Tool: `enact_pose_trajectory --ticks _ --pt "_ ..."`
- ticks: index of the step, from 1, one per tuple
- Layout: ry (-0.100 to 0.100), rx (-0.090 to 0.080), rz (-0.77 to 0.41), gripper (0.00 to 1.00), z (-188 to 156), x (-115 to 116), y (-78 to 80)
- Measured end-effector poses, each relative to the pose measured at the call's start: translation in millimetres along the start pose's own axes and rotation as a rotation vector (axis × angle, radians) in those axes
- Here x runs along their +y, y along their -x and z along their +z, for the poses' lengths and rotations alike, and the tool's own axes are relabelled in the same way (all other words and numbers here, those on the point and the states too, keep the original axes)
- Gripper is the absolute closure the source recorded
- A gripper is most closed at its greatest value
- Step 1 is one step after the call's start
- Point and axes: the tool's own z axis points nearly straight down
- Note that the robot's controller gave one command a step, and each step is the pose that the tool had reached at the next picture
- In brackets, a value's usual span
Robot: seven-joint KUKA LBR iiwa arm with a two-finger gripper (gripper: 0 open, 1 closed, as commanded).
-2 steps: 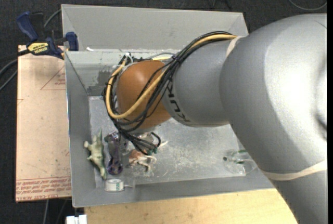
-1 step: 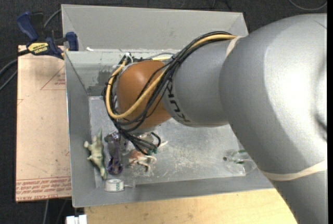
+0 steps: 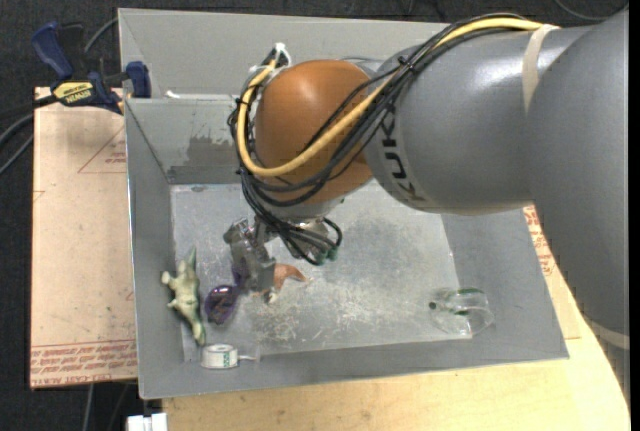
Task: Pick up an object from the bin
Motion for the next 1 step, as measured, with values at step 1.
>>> enact_pose_trajectory --ticks 1 --pt "0.000 -0.016 0.040 1.00 -88.4 5.9 3.8"
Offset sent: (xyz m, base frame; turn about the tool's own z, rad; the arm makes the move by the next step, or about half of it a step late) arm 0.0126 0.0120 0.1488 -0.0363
